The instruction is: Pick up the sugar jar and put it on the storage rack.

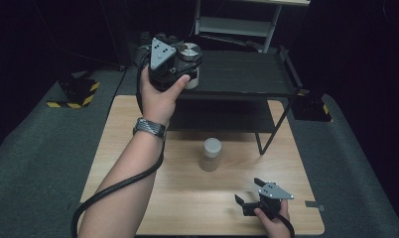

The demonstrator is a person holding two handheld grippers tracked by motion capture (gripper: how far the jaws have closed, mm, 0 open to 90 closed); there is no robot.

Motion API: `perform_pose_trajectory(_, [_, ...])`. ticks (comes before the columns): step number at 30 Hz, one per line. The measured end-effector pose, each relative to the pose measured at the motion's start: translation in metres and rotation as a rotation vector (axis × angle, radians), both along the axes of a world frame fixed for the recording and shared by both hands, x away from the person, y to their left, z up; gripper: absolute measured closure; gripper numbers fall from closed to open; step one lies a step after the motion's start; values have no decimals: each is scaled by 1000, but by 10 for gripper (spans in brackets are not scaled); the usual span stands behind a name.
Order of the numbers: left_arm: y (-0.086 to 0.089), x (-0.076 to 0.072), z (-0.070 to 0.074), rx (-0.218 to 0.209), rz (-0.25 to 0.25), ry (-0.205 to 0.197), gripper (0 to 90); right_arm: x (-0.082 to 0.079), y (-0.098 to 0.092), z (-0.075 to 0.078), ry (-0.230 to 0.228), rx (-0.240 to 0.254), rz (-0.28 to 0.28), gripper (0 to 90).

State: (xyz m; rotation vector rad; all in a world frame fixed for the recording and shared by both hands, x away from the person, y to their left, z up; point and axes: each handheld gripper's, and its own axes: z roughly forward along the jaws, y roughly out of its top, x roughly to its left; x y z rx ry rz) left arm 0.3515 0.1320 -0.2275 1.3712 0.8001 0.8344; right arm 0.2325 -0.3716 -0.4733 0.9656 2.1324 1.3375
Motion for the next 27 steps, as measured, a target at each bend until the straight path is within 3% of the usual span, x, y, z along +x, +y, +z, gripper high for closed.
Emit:
perform_pose_trajectory(17, [-1,-1,5,4,2,17,343,0,-1,0,1,3,0,6])
perform_pose_trajectory(27, [-3,-2,9,18,1,26,218,0,0,0,2,2,2,6])
